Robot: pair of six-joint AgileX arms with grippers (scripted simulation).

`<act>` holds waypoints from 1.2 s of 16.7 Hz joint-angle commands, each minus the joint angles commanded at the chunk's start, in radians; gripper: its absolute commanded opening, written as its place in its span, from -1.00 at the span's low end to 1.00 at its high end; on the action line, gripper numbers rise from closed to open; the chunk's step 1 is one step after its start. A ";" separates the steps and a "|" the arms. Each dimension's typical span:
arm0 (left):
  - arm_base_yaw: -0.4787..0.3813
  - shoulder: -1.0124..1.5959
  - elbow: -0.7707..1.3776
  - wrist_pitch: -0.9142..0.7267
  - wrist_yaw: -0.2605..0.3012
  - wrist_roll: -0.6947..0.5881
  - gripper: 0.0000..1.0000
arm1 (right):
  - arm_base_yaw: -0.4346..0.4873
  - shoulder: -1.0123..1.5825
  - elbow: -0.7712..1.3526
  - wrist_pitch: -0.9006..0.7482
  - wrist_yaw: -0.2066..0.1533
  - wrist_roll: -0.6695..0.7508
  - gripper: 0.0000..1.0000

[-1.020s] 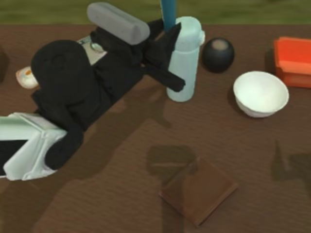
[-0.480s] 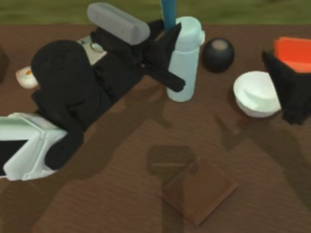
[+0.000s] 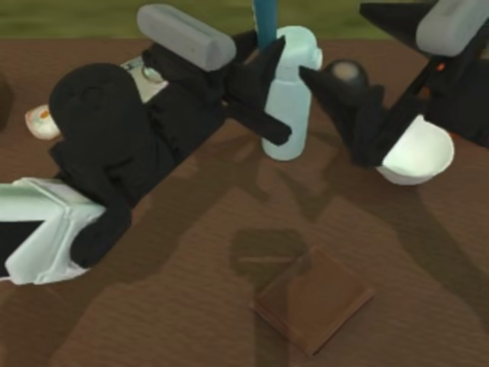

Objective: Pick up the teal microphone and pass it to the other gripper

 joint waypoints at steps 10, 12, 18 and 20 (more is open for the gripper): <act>0.000 0.000 0.000 0.000 0.000 0.000 -1.00 | 0.036 0.120 0.099 0.025 0.035 0.002 1.00; 0.000 0.000 0.000 0.000 0.000 0.000 -1.00 | 0.062 0.222 0.176 0.043 0.064 0.003 1.00; 0.000 0.000 0.000 0.000 0.000 0.000 -1.00 | 0.114 0.385 0.311 0.072 0.117 0.004 1.00; 0.000 0.000 0.000 0.000 0.000 0.000 -1.00 | 0.114 0.385 0.311 0.072 0.117 0.004 1.00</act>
